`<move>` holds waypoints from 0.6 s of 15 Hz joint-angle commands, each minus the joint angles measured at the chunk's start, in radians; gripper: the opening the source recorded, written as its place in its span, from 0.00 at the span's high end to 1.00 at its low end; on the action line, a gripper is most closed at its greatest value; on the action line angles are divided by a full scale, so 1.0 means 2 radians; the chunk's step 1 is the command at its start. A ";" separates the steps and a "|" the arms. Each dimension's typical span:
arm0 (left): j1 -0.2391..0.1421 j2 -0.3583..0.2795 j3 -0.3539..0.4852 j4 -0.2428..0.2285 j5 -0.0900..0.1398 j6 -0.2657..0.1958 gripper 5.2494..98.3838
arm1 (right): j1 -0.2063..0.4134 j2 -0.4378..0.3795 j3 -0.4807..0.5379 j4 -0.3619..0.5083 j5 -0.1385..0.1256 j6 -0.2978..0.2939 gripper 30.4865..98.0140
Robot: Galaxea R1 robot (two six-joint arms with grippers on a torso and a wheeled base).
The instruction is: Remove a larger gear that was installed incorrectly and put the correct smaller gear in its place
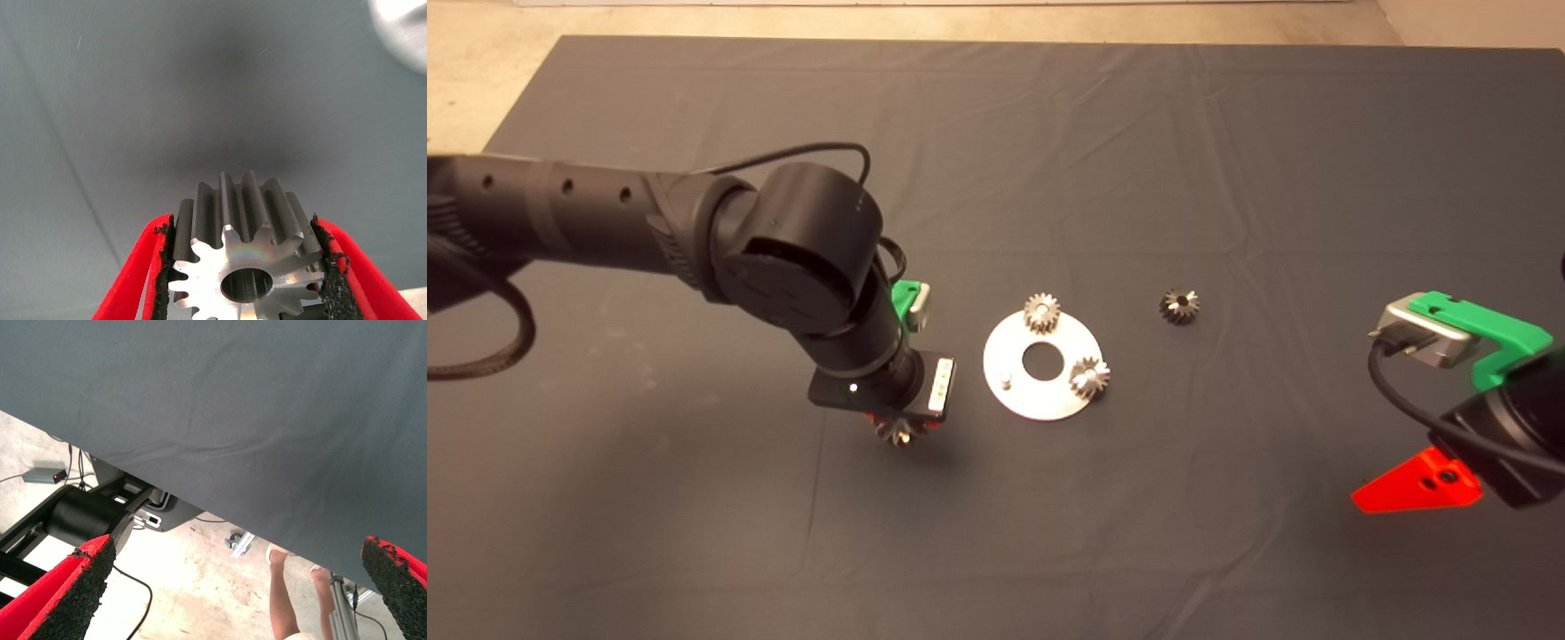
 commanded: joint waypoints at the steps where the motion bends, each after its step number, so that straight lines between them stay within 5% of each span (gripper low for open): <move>1: 0.050 -0.003 0.009 0.044 0.067 -0.003 0.59 | 0.010 0.000 0.002 0.015 0.001 -0.002 0.00; 9: 0.063 -0.001 0.005 0.063 0.067 -0.003 0.59 | 0.010 -0.001 0.002 0.016 0.001 -0.002 0.00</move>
